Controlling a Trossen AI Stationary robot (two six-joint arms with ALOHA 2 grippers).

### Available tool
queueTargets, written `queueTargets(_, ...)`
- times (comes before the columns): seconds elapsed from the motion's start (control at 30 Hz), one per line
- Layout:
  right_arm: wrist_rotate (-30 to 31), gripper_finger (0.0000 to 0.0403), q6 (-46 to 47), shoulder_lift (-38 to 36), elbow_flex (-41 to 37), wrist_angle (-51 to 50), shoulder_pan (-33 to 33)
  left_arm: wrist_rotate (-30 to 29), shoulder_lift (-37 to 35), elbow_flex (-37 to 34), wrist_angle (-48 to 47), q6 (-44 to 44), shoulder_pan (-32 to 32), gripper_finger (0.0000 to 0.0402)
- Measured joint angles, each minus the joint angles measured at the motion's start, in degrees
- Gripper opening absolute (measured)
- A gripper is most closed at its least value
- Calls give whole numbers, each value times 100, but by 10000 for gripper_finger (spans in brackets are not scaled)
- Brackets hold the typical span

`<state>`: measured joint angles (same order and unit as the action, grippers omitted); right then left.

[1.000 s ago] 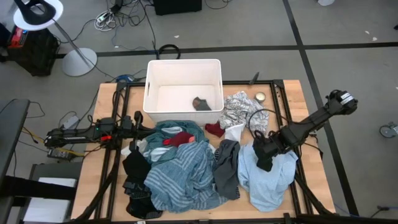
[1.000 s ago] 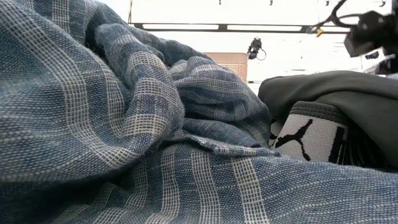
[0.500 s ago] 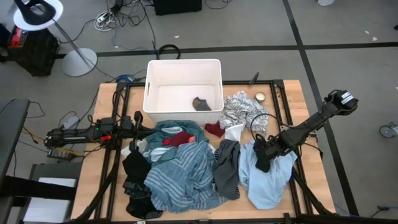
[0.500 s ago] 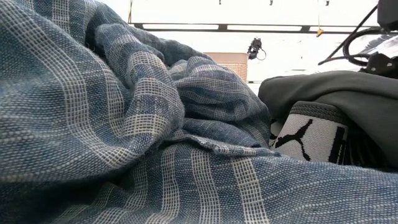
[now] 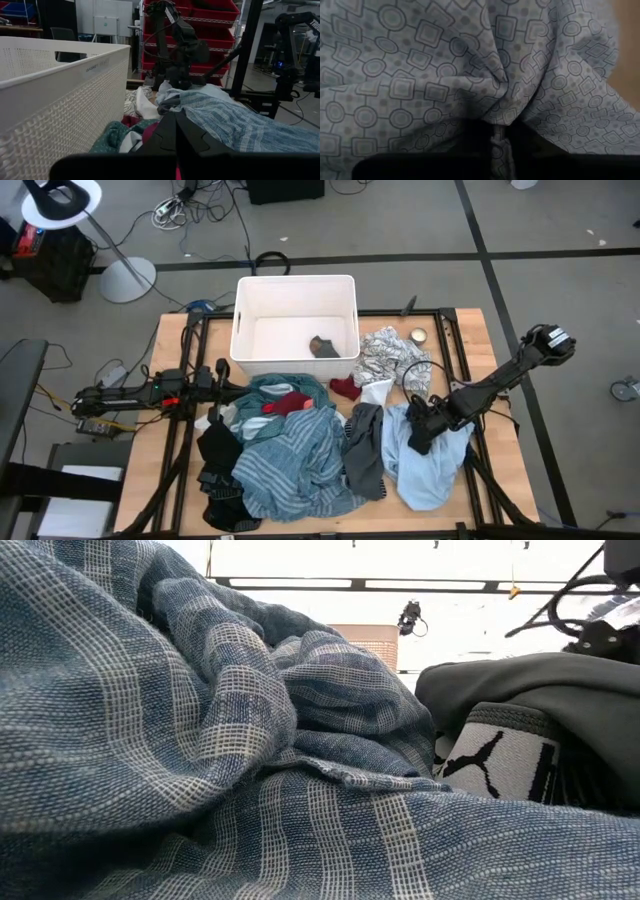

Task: Sort clothes
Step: Put the blue patterned shirt into the white laundry bin

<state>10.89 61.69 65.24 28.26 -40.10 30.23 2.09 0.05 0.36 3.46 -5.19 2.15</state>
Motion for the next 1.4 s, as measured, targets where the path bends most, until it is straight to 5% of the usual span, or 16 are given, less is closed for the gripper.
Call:
queueTargets(0.63, 1392, 24, -1160, -5, 2808, -1997, -386, 0, 0, 0, -2, 0, -2, 0)
queueTargets(1.4, 2259, 24, -4586, 206, 5857, -1103, -1863, 0, 0, 0, -4, 0, -2, 0)
